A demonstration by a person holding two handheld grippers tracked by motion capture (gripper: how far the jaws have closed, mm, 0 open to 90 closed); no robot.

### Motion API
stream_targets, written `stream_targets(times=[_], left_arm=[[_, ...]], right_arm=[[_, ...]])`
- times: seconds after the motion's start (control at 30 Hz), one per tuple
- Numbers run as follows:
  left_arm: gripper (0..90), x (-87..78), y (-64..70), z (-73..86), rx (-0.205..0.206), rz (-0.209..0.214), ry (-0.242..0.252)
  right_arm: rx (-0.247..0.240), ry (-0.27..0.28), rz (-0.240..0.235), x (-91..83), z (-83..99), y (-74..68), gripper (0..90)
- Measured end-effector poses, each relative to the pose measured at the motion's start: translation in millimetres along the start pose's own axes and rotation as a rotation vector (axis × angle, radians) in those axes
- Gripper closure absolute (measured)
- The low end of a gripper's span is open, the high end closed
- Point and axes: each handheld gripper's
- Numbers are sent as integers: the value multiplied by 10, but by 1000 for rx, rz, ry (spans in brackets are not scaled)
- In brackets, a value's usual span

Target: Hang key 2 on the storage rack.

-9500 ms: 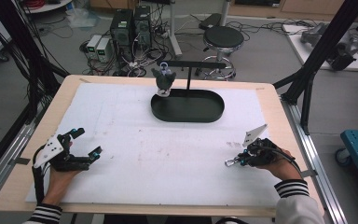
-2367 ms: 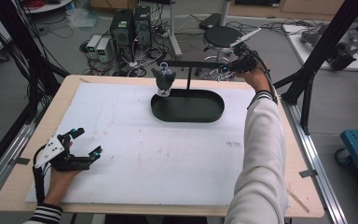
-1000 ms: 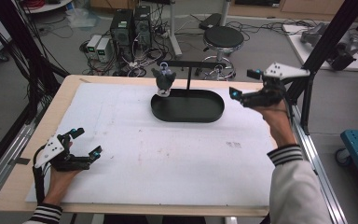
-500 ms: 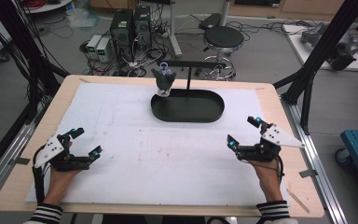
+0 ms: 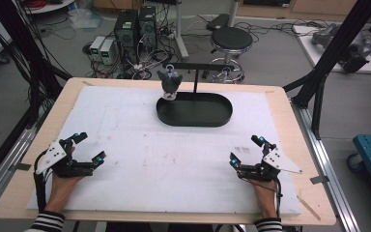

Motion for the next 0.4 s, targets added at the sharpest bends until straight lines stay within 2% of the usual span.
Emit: stream_targets(times=[0.1, 0.17, 0.23, 0.3, 0.4], left_arm=[[17, -1, -1, 0, 0, 0, 0], [17, 1, -2, 0, -1, 1, 0], [17, 1, -5, 1, -7, -3, 2], [17, -1, -6, 0, -3, 0, 0], [17, -1, -5, 0, -3, -1, 0]], right_arm=[[18, -26, -3, 12, 87, 5, 6], [23, -4, -9, 0, 78, 11, 6], [50, -13, -12, 2, 92, 20, 6], [52, -7, -6, -2, 94, 23, 6], [25, -14, -1, 11, 91, 8, 7]])
Point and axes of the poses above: each handheld gripper's, and its own axes: x roughly forward along the jaws, z roughly out of its underside, y roughly to its right, and after that the axes turned 6 degrees about -z, right-handed
